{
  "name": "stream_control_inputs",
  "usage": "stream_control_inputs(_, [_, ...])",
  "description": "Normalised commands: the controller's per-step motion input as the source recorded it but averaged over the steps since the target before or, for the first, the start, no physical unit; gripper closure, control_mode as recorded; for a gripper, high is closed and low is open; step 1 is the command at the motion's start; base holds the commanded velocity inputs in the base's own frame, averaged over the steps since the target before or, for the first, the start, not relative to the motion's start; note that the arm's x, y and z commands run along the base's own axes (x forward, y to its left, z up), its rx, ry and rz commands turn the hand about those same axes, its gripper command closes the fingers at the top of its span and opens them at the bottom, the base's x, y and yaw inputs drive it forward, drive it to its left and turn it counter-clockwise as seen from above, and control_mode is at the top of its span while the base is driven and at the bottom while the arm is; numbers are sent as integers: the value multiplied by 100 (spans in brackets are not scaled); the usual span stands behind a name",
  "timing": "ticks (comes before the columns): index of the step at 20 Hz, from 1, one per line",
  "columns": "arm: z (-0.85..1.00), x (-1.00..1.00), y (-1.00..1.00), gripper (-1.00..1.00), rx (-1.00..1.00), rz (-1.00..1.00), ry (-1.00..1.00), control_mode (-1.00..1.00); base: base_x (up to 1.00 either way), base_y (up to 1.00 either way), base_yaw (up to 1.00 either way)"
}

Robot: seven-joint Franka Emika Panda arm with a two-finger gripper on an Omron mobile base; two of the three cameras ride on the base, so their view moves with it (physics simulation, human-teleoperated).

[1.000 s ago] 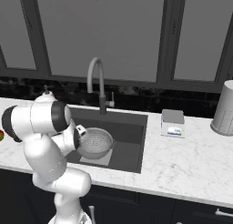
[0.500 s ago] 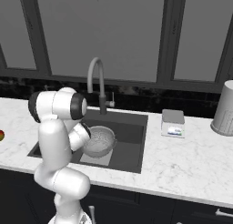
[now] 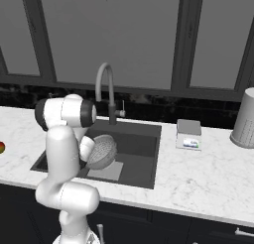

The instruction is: Put the colander in the sink, put the mango in the colander, and turn on the sink faucet and pour water over the colander.

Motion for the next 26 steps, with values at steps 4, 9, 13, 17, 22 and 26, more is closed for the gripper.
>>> stream_control_inputs(4, [14, -19, -16, 100, 0, -4, 1, -100, 0, 0, 0])
stream_control_inputs(9, [34, -4, -8, 100, 0, -8, 8, -100, 0, 0, 0])
stream_control_inputs(13, [40, 0, -2, 100, 0, -9, 10, -100, 0, 0, 0])
stream_control_inputs(17, [41, 9, 0, 100, 0, -3, 10, -100, 0, 0, 0])
stream_control_inputs(22, [23, 39, 0, 100, 3, 0, 4, -100, 0, 0, 0])
stream_control_inputs(26, [16, 51, 0, 100, 1, 0, 0, -100, 0, 0, 0])
